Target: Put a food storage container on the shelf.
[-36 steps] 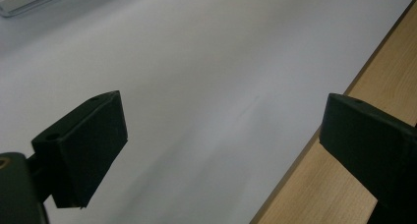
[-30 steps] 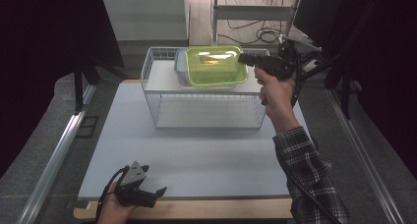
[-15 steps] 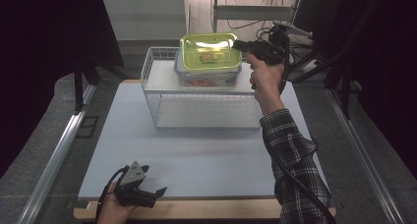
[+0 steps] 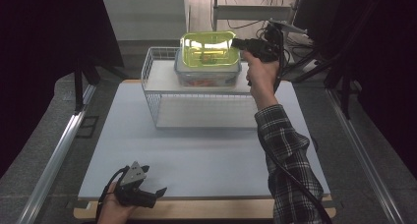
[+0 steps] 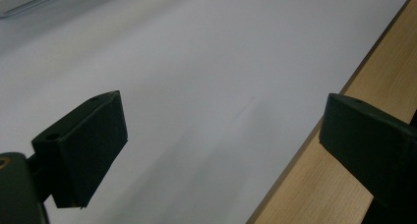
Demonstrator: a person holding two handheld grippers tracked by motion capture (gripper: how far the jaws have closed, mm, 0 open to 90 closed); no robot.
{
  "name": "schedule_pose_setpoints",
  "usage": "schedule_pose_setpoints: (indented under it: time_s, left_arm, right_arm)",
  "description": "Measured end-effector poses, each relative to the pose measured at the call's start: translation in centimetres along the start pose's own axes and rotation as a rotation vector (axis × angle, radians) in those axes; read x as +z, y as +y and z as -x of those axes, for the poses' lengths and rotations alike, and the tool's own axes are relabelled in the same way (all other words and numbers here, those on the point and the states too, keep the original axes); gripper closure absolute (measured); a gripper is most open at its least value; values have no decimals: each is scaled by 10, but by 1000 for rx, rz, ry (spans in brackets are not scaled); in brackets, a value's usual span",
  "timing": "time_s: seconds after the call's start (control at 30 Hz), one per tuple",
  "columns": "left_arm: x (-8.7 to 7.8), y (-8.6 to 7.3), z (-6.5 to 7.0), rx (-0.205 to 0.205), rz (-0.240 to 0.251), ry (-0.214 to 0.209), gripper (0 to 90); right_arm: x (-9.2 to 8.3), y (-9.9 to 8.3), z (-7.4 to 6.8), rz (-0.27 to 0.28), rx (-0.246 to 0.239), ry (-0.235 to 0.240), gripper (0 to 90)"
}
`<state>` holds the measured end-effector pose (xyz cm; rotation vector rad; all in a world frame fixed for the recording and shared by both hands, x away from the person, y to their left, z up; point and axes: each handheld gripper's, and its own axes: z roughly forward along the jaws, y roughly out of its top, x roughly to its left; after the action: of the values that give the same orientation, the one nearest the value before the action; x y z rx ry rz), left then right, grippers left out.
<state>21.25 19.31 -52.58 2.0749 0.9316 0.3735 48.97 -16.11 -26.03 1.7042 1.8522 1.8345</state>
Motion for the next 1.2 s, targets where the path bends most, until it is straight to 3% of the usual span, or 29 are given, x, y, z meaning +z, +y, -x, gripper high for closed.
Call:
schedule_pose_setpoints:
  time_s: [0.17, 0.27, 0.53, 0.6, 0.7, 0.77, 1.0, 1.2]
  left_arm:
    - [0, 0, 0, 0, -1, -1, 42]
    - [1, 0, 0, 2, -3, -1, 42]
    - [1, 0, 0, 2, -2, -2, 42]
    - [1, 0, 1, 3, -3, -2, 41]
    - [1, 0, 1, 4, -3, -3, 42]
    - [1, 0, 1, 4, -4, -2, 42]
    - [0, 0, 0, 5, -4, 0, 42]
    - [1, 0, 1, 9, -8, -1, 42]
  right_arm:
    - [1, -1, -1, 0, -30, -31, 778]
    - [4, -3, -3, 1, -70, -73, 753]
    - [11, -5, -3, -19, -141, -113, 692]
    - [12, -4, -1, -20, -131, -107, 659]
    - [13, -4, -4, -13, -195, -151, 635]
    - [13, -3, -5, -17, -204, -161, 630]
    - [6, -2, -9, -3, -221, -123, 498]
    - [-8, -7, -12, -39, -286, -88, 387]
